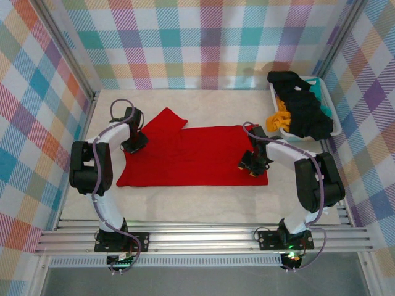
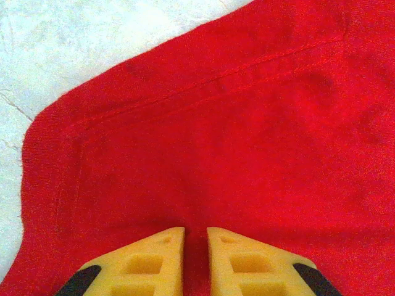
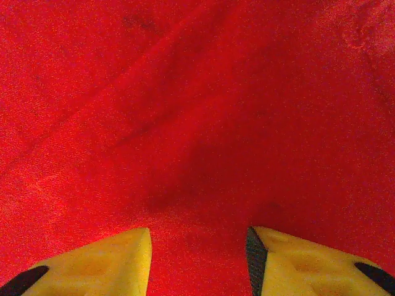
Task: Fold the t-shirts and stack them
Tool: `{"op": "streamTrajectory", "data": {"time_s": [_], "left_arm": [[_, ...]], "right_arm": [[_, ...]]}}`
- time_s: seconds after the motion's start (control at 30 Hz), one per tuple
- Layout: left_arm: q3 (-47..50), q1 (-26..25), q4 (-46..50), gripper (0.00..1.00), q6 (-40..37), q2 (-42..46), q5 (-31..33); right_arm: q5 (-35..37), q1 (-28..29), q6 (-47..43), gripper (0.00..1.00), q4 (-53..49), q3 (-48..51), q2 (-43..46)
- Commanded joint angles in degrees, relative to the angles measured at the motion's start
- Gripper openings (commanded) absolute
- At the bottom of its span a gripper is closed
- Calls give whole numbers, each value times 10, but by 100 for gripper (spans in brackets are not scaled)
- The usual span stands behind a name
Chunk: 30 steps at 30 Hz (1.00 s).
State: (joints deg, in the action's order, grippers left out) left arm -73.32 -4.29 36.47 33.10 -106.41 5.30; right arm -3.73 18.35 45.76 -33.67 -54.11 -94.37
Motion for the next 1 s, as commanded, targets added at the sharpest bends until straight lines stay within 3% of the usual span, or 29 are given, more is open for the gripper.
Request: {"op": "streamTrajectory", "data": {"time_s": [0.0,0.73,0.9,0.97], "left_arm": [[-4,8,17,16,-11,11,-8],[11,-1,8,17,-11,28,-18],[12,-2,6,0,-11,30,-11],[5,-2,10,0,-16,28,-3]], "right_arm": [[-5,-2,-7,45,-8,-2,4],[-7,-2,-7,45,-6,2,7],[-8,-1,-6,45,-5,2,5],[-8,-2,-6,45,-6,2,4]]}}
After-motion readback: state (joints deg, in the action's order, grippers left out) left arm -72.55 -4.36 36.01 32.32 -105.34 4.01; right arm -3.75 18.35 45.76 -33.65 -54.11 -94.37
